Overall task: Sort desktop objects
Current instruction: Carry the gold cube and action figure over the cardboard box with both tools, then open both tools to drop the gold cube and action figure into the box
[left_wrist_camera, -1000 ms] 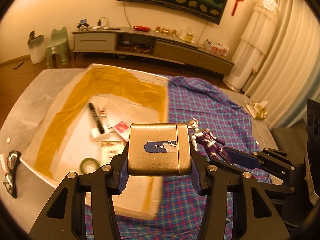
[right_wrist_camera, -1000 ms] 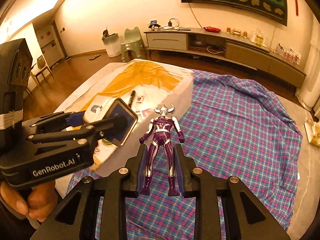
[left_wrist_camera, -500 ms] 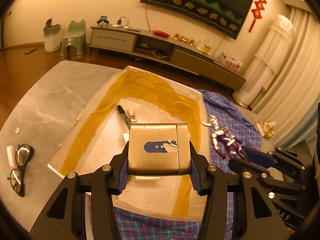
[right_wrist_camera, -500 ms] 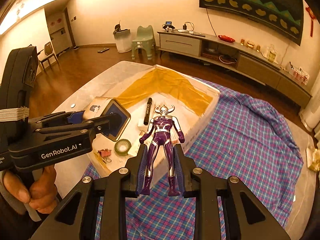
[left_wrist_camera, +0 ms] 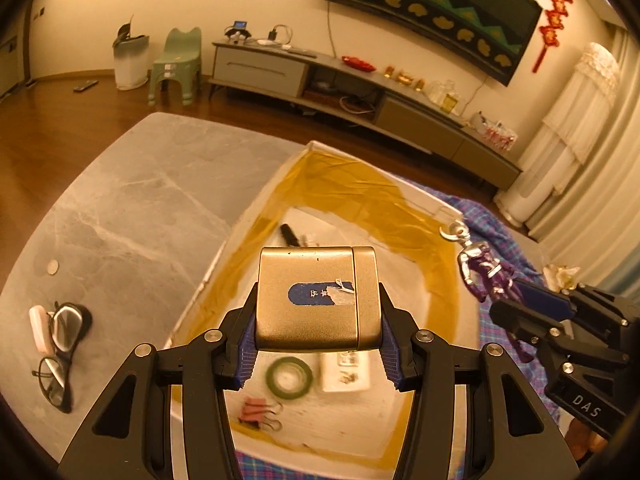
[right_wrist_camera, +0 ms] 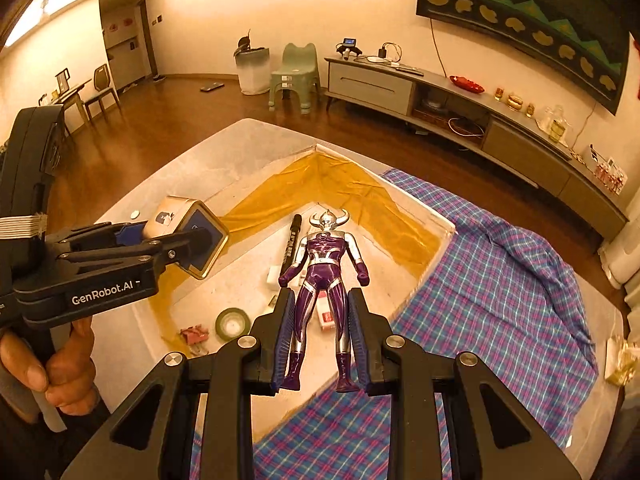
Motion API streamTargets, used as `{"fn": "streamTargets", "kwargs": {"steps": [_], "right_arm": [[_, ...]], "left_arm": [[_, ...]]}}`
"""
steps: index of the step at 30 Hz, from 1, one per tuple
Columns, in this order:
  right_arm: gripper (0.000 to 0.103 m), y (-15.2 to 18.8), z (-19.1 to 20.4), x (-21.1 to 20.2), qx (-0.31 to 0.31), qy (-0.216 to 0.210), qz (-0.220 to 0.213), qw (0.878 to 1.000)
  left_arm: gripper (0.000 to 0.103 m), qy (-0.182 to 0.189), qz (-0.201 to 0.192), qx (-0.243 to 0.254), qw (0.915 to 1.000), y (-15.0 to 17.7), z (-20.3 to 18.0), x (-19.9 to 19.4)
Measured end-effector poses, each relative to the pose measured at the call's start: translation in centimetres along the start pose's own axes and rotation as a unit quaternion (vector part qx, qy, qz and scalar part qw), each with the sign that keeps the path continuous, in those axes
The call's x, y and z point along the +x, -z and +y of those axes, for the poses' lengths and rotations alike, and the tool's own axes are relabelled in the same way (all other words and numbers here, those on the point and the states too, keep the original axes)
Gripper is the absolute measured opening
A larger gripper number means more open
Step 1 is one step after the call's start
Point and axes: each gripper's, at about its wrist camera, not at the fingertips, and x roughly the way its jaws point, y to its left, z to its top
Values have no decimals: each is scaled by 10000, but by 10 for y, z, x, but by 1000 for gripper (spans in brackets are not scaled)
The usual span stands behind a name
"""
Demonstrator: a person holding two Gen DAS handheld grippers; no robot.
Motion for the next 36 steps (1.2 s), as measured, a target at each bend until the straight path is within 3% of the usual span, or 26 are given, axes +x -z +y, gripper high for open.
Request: {"fn": "streamTargets", "kwargs": {"steps": [5,13,17,23,33,36], "right_arm": [[28,-16,-1,22,-133,55,151,9998],[28,-43,-19,75,-62,-288,639,9975],[29,-57,-17,106,-142,-239,892,9956],[29,-74,-5,145,-264,-293,1164,9924],[29,-95,14,194,-446,-63,1434,9886],[35,-97,12,200,-392,-25,1484,9881]], "left_arm": [[52,-28,290,-48,9996,-4,8,21],[52,-71,759,327,9966,6,-4,46],[52,61,998,323,9945,10,-7,56],[52,-445,864,255,9949,7,2,56],[53,-329,1054,69,9939,4,9,61],[54,-335,1054,-43,9939,2,12,60]]}}
